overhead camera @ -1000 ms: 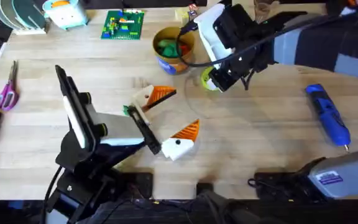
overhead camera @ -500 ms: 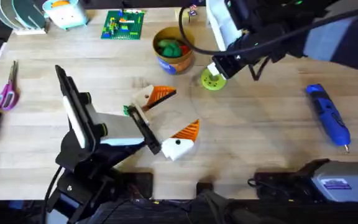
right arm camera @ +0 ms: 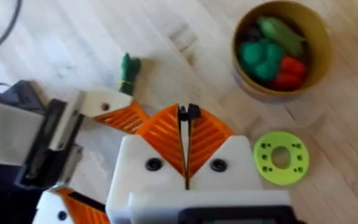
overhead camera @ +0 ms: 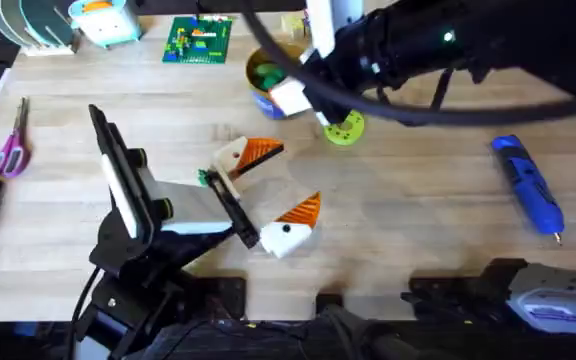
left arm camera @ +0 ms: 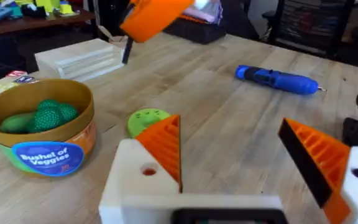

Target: Pick up the gripper from the table and insert it into the empty holder that is missing its gripper. Then pick up a screw, insert it into the mounting hole, and use the screwdriver to tighten it. Finally, clean up the table by picking up the vegetable and placing it into the bucket.

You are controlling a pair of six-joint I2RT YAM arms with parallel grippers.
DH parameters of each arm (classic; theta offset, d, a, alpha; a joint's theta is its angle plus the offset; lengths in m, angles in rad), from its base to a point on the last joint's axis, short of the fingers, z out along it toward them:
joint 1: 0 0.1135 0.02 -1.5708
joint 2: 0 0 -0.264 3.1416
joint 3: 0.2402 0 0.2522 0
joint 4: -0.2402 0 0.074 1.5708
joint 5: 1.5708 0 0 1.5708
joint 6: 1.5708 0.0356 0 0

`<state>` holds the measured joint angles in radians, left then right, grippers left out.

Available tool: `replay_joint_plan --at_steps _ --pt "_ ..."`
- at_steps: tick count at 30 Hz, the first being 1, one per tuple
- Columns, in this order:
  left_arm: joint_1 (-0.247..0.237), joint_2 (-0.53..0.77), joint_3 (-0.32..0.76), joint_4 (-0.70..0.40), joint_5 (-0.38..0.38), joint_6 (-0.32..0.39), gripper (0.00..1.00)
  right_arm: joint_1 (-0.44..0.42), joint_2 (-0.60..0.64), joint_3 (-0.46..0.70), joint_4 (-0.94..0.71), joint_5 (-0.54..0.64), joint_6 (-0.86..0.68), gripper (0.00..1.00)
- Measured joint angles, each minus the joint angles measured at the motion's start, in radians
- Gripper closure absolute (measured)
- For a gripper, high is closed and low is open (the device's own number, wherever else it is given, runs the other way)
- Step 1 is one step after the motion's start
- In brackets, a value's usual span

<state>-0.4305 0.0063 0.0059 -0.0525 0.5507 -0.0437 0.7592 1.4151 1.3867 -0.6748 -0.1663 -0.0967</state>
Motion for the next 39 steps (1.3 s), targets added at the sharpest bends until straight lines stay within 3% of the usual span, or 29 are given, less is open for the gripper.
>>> replay_joint_plan --at_steps 6,12,39 --pt "0.0 0.0 0.0 0.0 0.0 0.0 0.008 0.166 0.006 0.007 -0.007 -0.001 0.001 0.994" --pt "0.0 0.0 0.0 0.0 0.0 0.0 0.007 0.25 0.032 0.007 -0.007 0.059 0.0 0.994" --pt "0.0 -0.001 0.0 0.0 0.003 -0.001 0.008 0.27 0.076 0.012 -0.007 0.143 0.0 0.994"
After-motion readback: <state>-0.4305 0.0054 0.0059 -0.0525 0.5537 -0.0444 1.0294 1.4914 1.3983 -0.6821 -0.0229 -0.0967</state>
